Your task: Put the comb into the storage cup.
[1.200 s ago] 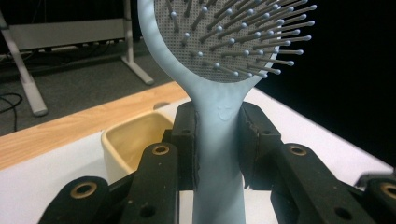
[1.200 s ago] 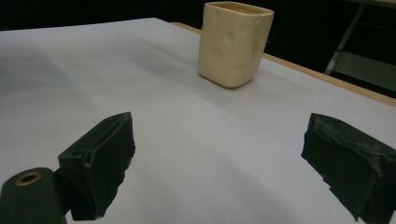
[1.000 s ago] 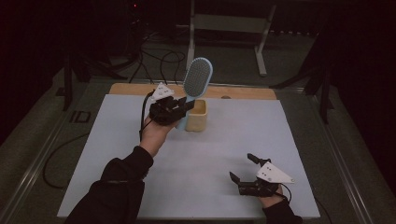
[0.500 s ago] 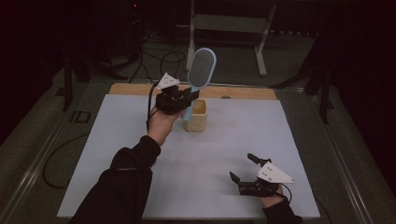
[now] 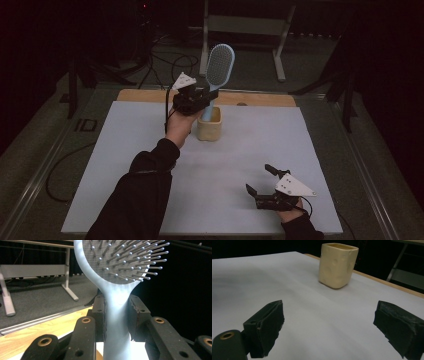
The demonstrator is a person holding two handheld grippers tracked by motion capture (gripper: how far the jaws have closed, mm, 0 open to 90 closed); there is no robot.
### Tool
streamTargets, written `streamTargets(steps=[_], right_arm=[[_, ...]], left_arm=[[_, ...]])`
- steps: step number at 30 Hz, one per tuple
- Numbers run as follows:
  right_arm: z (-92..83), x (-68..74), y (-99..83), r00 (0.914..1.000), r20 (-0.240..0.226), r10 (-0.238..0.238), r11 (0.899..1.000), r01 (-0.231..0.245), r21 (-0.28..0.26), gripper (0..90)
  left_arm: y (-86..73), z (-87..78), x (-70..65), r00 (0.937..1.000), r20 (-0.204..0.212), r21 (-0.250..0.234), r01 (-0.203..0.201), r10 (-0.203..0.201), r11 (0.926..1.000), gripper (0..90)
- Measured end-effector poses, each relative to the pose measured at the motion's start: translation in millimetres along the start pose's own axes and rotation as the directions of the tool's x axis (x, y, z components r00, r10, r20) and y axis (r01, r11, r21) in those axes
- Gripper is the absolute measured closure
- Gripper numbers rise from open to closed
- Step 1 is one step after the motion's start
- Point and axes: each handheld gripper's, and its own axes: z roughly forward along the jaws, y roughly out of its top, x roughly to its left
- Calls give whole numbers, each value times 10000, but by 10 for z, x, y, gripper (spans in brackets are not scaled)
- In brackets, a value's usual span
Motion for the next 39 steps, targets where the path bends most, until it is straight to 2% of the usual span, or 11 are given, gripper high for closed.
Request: streamTargets(steps=[5, 10, 15, 18, 19, 21, 23, 26, 32, 37, 39], right_arm=[[-11, 6, 12, 9997, 139, -192, 9998, 192, -12, 89], [-17, 11, 20, 9998, 94, -147, 9999, 147, -32, 89], [-15, 11, 18, 9999, 63, -108, 9999, 109, -57, 89], [-11, 9, 15, 9999, 46, -115, 9999, 115, -55, 89], [-10, 9, 15, 10000, 37, -81, 9999, 82, -58, 89], [-12, 4, 14, 9999, 43, -90, 9999, 91, -67, 89], [-12, 6, 14, 10000, 30, -63, 10000, 64, -70, 89], [-7, 3, 7, 10000, 7, 3, 10000, -3, -46, 89], [-5, -3, 3, 10000, -27, 16, 10000, -16, -42, 89], [-5, -5, 0, 10000, -46, 34, 10000, -34, -54, 89], [-5, -3, 1, 10000, -52, 35, 10000, -35, -53, 89]], left_arm=[[-39, 86, 73, 9999, 4, -261, 138, -138, 9996, 704], [-89, 173, 136, 9994, 142, -489, 322, -316, 9983, 703], [-131, 244, 190, 10000, 21, -655, 72, -71, 9978, 704], [-149, 274, 230, 9999, 142, -925, 69, -56, 9957, 704], [-153, 285, 233, 10000, 51, -954, -10, 15, 9954, 704], [-165, 309, 257, 9997, 161, -1003, -192, 209, 9948, 704], [-184, 330, 270, 9992, -2, -1013, -388, 390, 9941, 704], [-223, 360, 315, 9998, 40, -1006, -185, 190, 9948, 704], [-310, 416, 376, 9989, -213, -992, -425, 406, 9942, 704], [-386, 429, 415, 9996, -202, -1052, -223, 203, 9942, 703], [-415, 435, 423, 9995, -205, -1003, -260, 241, 9946, 704]])
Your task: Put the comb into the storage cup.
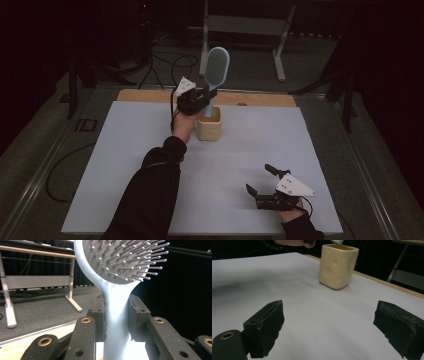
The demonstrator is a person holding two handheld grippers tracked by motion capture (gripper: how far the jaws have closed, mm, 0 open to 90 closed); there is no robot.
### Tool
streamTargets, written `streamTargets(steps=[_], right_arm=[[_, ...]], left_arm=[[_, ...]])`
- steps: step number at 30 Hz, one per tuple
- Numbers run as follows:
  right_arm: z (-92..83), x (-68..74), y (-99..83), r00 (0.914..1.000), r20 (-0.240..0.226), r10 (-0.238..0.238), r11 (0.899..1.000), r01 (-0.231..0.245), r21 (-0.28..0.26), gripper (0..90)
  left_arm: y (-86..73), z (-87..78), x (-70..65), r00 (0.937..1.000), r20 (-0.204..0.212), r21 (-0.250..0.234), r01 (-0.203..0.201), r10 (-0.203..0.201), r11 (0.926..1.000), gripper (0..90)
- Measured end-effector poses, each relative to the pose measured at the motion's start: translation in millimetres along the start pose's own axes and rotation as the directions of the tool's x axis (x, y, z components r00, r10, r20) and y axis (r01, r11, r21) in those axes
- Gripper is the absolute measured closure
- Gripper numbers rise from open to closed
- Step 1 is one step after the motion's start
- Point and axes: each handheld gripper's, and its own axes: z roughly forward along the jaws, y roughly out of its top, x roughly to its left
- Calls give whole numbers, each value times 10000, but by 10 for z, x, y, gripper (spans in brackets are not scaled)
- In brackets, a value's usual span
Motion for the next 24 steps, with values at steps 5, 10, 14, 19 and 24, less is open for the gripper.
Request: streamTargets(steps=[5, 10, 14, 19, 24], right_arm=[[0, 0, 1, 10000, 11, -36, 10000, 36, -16, 89], [1, 1, 1, 10000, 9, -42, 10000, 42, -6, 89], [-1, 2, 1, 10000, 10, -37, 10000, 37, -7, 89], [0, 2, 2, 10000, -8, -22, 10000, 22, 21, 89], [-5, 7, 6, 10000, 7, -1, 10000, 1, -28, 89]], left_arm=[[-62, -6, -16, 9998, -36, -145, -218, 218, 9997, 703], [-174, -23, -26, 9998, -94, -410, -174, 170, 9990, 703], [-226, -19, -38, 9994, -133, -278, -311, 307, 9991, 702], [-291, -9, -66, 9996, -37, -249, -276, 275, 9993, 701], [-328, -3, -103, 9977, -94, 18, -674, 674, 9977, 700]])
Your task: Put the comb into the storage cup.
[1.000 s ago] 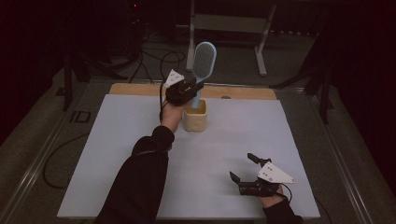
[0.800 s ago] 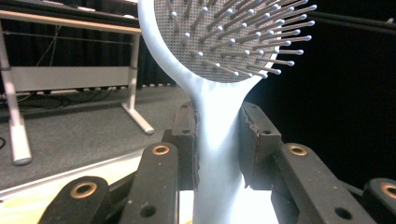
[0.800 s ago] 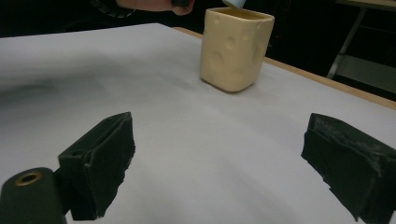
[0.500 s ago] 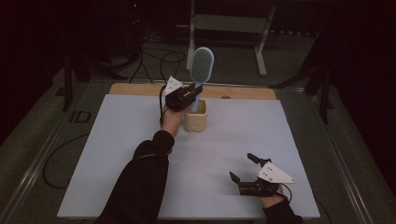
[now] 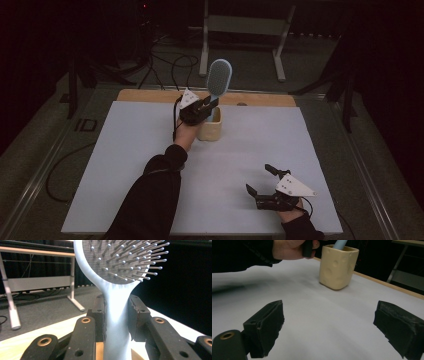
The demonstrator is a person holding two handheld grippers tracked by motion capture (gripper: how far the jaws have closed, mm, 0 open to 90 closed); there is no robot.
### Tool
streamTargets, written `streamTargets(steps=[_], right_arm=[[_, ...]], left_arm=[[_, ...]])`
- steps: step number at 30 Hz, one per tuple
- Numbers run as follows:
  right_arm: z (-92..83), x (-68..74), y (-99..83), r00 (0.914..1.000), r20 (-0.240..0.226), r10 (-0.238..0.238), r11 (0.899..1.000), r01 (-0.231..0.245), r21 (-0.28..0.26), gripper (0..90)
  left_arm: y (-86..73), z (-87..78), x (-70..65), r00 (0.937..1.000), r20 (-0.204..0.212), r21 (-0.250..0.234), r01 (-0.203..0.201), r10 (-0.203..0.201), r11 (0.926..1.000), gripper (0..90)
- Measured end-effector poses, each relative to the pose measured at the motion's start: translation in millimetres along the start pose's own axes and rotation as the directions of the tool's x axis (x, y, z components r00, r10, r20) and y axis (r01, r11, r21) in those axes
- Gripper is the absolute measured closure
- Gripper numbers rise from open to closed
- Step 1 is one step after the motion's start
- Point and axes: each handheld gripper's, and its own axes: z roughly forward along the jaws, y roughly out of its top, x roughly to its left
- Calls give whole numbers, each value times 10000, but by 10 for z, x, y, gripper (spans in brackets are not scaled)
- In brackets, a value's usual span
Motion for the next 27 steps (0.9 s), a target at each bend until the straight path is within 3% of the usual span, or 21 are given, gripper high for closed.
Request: streamTargets(steps=[14, 20, 21, 22, 23, 25, 26, 27], right_arm=[[10, -1, -5, 10000, -26, -51, 10000, 51, 39, 89], [13, 0, -9, 10000, -22, -30, 10000, 30, 65, 89], [15, 2, -9, 10000, -23, -25, 10000, 25, 55, 89], [16, 4, -9, 10000, -30, -38, 10000, 39, 79, 89], [18, 4, -10, 10000, -36, -38, 10000, 38, 83, 89], [20, 3, -11, 10000, -21, -47, 10000, 47, 82, 89], [18, 4, -10, 10000, -29, -42, 10000, 42, 82, 89], [16, 3, -10, 10000, -14, -31, 10000, 31, 79, 89]], left_arm=[[-106, -61, 13, 9989, -225, 229, -395, 401, 9990, 695], [-122, -89, 0, 9968, -241, 581, -741, 756, 9956, 663], [-116, -96, -1, 9976, -204, 546, -651, 663, 9964, 638], [-108, -84, 4, 9985, -43, 741, -550, 554, 9957, 506], [-106, -83, -6, 9989, -167, 835, -411, 427, 9957, 370], [-99, -108, -10, 9988, -13, 754, -483, 486, 9960, 230], [-94, -106, -5, 9988, 84, 933, -486, 480, 9945, 134], [-91, -100, -2, 9988, 117, 1088, -478, 468, 9929, 106]])
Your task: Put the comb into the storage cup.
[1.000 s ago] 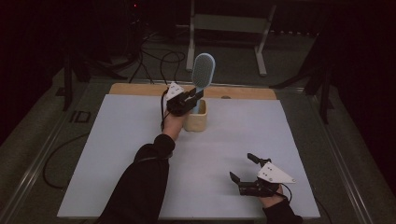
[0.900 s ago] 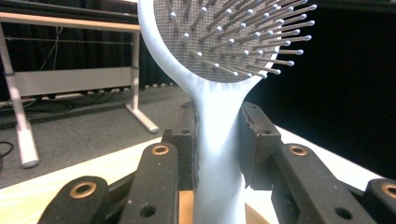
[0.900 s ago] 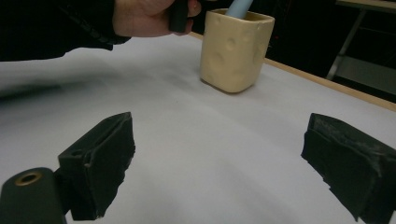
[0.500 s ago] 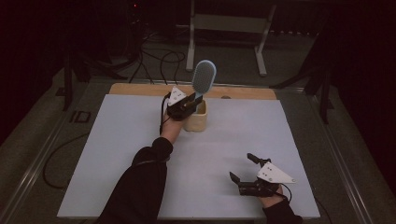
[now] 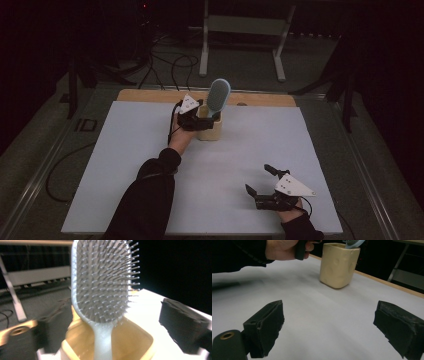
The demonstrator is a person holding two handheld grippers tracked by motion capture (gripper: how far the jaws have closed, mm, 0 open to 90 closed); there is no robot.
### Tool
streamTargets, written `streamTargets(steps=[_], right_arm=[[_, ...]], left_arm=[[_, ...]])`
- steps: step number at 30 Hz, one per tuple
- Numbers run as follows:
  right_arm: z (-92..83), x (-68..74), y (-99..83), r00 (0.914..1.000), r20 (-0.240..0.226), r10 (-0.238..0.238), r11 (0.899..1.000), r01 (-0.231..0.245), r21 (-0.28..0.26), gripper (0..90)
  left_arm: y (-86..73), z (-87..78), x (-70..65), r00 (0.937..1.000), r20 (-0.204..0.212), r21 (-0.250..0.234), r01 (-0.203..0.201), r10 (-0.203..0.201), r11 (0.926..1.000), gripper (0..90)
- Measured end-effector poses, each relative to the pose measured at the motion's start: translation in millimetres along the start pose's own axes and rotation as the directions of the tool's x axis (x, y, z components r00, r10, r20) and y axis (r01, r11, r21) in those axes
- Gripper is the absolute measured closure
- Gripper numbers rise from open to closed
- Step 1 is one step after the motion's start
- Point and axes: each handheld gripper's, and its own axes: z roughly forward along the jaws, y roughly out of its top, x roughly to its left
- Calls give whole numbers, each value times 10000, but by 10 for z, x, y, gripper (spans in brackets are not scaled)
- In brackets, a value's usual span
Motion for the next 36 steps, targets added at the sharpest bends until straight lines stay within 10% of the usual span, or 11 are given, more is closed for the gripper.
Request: streamTargets(steps=[24, 36], right_arm=[[-4, -6, 5, 10000, 3, 18, 10000, -18, -38, 89], [10, -8, 14, 10000, 12, -2, 10000, 2, -75, 89]], left_arm=[[46, -19, 22, 9959, 883, 1038, 87, -179, 9946, 0], [147, -144, 32, 9792, 1987, 1422, 121, -405, 9898, 0]])
